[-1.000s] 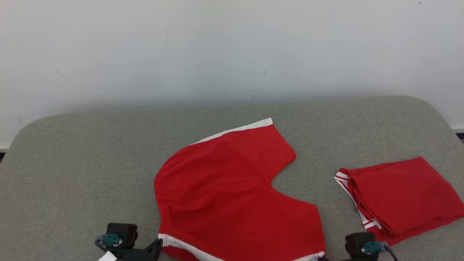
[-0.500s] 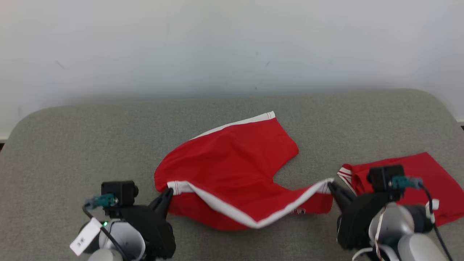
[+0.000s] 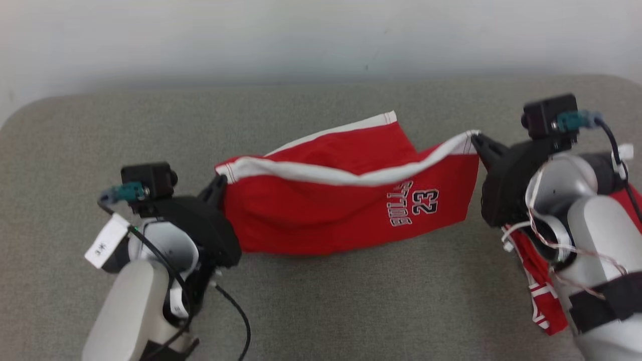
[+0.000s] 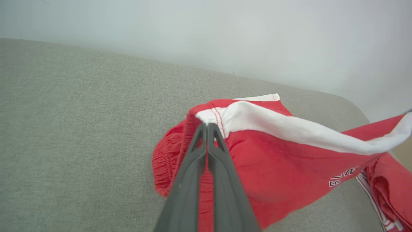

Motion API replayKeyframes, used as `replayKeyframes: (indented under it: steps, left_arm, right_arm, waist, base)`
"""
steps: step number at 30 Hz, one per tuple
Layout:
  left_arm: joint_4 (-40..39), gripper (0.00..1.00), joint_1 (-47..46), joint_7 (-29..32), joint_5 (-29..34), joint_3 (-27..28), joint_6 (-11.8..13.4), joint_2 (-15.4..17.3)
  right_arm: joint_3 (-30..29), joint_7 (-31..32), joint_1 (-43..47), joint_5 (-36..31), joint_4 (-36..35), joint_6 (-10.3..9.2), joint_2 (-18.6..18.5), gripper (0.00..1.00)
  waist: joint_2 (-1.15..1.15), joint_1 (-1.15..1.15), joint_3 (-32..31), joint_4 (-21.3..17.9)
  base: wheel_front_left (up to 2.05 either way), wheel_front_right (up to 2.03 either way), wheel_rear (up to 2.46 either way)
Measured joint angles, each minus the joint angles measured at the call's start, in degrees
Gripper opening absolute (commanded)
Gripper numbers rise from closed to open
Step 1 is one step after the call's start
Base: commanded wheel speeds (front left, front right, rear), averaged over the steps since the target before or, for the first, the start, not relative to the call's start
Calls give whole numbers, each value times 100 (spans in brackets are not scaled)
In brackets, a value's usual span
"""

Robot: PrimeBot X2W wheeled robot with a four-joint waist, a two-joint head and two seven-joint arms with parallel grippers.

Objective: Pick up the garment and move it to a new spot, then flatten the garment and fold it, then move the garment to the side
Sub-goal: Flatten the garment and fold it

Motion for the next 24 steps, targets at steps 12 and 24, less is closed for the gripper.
replayKeyframes:
  steps: [12,24]
  left_arm:
    - [878,0,-1011,-294,-36,57,55,-123]
    - [1425,0,-1331,-637,-524,-434,101,-130]
  right_arm:
    - [126,-391,-1355,-253,1373,149,23,0]
    - [314,-920,-2119,-510,2318,293,-34,0]
  waist:
    - [1,1,729,278]
    - [0,0,989,682]
  base:
    - [0,0,0]
    - [0,0,0]
